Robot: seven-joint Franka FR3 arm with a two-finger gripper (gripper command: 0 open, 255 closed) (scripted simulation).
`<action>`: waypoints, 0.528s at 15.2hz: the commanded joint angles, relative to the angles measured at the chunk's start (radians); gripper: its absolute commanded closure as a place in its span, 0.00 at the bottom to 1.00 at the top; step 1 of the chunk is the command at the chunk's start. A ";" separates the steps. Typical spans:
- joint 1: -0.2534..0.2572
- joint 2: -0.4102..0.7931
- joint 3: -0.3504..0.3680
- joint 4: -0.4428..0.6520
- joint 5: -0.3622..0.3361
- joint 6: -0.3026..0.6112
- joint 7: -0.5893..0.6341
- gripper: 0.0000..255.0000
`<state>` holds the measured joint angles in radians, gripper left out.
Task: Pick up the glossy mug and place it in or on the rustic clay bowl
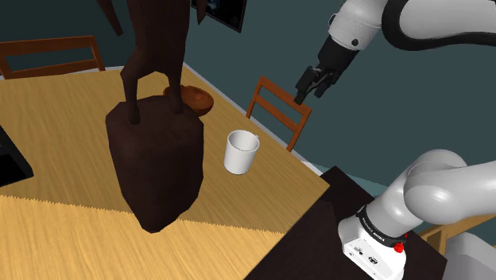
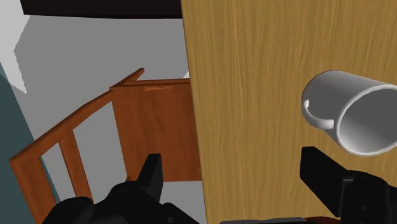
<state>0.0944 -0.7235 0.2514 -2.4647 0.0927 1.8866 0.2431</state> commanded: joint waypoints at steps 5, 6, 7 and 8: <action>0.026 0.106 0.151 0.009 0.032 0.118 0.148 0.00; 0.027 0.129 0.177 0.015 0.033 0.138 0.173 0.00; 0.027 0.152 0.203 0.022 0.032 0.157 0.199 0.00; 0.026 0.177 0.229 0.030 0.030 0.176 0.225 0.00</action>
<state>0.1244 -0.5811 0.4530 -2.4454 0.1264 2.0354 0.4411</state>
